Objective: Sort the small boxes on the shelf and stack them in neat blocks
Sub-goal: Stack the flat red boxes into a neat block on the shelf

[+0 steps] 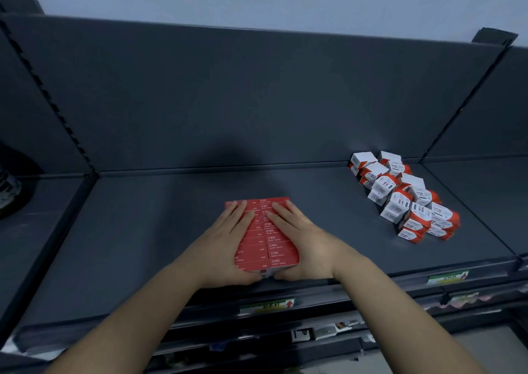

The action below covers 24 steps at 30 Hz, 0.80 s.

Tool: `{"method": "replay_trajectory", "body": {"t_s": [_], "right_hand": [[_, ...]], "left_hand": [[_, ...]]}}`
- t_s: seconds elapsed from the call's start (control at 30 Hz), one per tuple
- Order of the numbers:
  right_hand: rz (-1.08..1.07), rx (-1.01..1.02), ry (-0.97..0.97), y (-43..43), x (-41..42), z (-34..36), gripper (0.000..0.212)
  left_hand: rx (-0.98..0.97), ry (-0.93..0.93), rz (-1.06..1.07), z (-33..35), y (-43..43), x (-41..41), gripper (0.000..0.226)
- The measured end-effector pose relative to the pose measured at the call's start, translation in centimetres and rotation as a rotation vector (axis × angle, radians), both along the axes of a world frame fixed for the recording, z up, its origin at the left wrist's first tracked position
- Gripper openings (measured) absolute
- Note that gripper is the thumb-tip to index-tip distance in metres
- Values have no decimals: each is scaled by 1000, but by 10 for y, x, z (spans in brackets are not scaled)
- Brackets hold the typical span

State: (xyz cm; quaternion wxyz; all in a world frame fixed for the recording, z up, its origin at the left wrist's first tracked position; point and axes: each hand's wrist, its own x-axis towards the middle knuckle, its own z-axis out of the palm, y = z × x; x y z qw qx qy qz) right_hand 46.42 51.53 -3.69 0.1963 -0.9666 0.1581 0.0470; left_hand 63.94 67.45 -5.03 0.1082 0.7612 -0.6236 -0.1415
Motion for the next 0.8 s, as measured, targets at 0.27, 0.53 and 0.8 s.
{"method": "replay_trajectory", "body": {"t_s": [0.27, 0.53, 0.8], "right_hand": [[-55, 274, -26, -4, -1, 8, 124], [-697, 1076, -572, -2, 11, -23, 92], [-710, 1070, -450, 8, 19, -23, 91]], "left_hand": [[-33, 215, -7, 6, 0, 6, 130], [-508, 1415, 593, 0, -10, -6, 93], [-495, 1406, 520, 4, -17, -26, 61]]}}
